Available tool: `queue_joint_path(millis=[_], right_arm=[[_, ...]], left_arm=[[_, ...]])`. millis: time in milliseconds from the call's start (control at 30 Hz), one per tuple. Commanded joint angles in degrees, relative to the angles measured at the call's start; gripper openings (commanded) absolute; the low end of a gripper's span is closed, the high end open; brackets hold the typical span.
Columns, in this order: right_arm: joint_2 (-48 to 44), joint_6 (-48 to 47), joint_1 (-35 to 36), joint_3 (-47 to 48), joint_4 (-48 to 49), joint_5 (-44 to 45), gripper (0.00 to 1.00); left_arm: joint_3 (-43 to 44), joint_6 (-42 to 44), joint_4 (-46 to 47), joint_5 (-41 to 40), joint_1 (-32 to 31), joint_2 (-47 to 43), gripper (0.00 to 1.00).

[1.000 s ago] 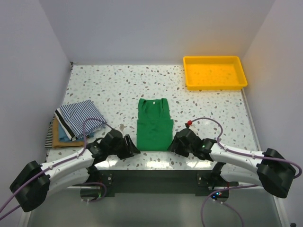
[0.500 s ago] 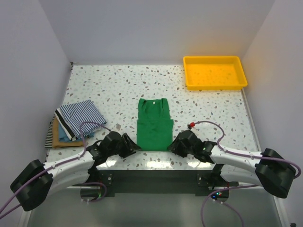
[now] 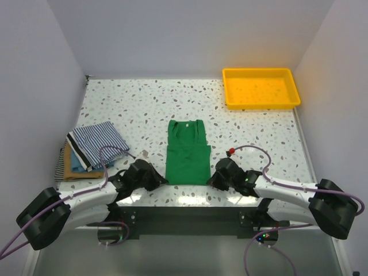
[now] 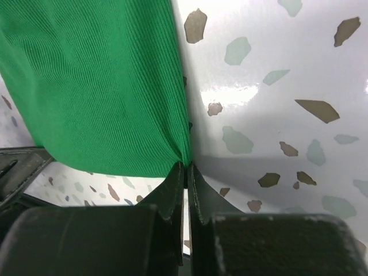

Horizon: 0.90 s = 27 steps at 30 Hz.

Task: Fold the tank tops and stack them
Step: Fold the tank top

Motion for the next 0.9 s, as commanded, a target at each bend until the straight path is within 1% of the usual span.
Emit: queue_joint_path(millis=[0, 33, 100, 133, 200, 233, 300, 333, 400, 433, 500, 567, 633, 700, 733, 767, 800, 833, 867], right_arm=[[-2.34, -5.84, 1.51, 3.23, -8.38, 3.09, 0.00], [-2.97, -6.46, 2.30, 3.76, -9.88, 3.35, 0.00], [-4.46, -7.61, 4.49, 5.43, -12.87, 4.05, 0.00], [-5.77, -7.35, 7.64, 6.13, -16.37, 5.53, 0.00], [-6.75, -5.68, 11.69, 7.89, -19.73, 7.03, 0.00], [-7.36, -4.80, 16.06, 8.50, -22.96, 8.78, 0.00], [-7.54, -1.29, 20.48, 10.61, -26.06, 11.08, 0.00], [-7.46, -0.23, 23.98, 11.58, -28.86, 11.87, 0.00], [-7.11, 1.18, 26.29, 15.18, -31.68, 14.86, 0.00], [-7.10, 1.18, 27.00, 16.67, -34.57, 16.08, 0.00], [-7.19, 0.04, 27.09, 21.15, -36.61, 19.25, 0.00], [-6.93, -1.36, 27.09, 25.53, -39.33, 22.75, 0.00], [-5.97, -2.85, 26.49, 28.62, -41.35, 25.31, 0.00], [-3.60, -6.19, 24.65, 33.02, -42.33, 26.47, 0.00], [-2.98, -7.68, 20.81, 34.25, -42.59, 25.77, 0.00], [-2.62, -11.44, 18.59, 35.83, -41.81, 24.89, 0.00], [-2.53, -13.65, 16.39, 36.28, -40.50, 22.45, 0.00], [-2.53, -15.67, 11.85, 36.55, -37.27, 21.21, 0.00], [-2.18, -19.52, 9.54, 37.07, -35.58, 19.80, 0.00]], left_arm=[[2.82, 4.46, -9.72, -2.28, -2.23, -2.50, 0.00], [3.09, 4.72, -9.76, -2.28, -2.24, -3.47, 0.00], [3.53, 4.73, -15.19, -4.13, -4.43, -6.02, 0.00], [4.06, 4.20, -17.21, -4.30, -5.31, -8.73, 0.00], [4.67, 3.41, -23.62, -5.18, -9.08, -13.21, 0.00], [5.72, 2.02, -28.08, -5.79, -12.23, -14.80, 0.00], [7.31, -0.27, -32.41, -7.98, -15.23, -19.10, 0.00], [9.32, -0.81, -36.35, -8.60, -17.34, -20.34, 0.00], [11.87, -1.60, -39.54, -10.71, -18.67, -23.06, 0.00], [14.49, -1.52, -41.64, -11.33, -19.20, -23.60, 0.00], [17.14, -0.82, -42.54, -13.35, -19.20, -23.87, 0.00], [20.66, -0.11, -41.49, -14.93, -19.20, -22.91, 0.00], [24.60, 1.38, -40.61, -15.99, -19.12, -19.84, 0.00], [27.51, 3.74, -40.17, -18.97, -19.03, -15.55, 0.00], [30.40, 4.72, -39.39, -20.03, -18.59, -14.13, 0.00], [31.82, 5.94, -38.94, -20.82, -17.89, -12.72, 0.00], [33.05, 9.00, -38.07, -21.00, -16.58, -10.36, 0.00], [34.72, 11.21, -34.93, -19.79, -12.22, -9.21, 0.00], [35.34, 13.06, -33.24, -18.03, -9.13, -8.15, 0.00]])
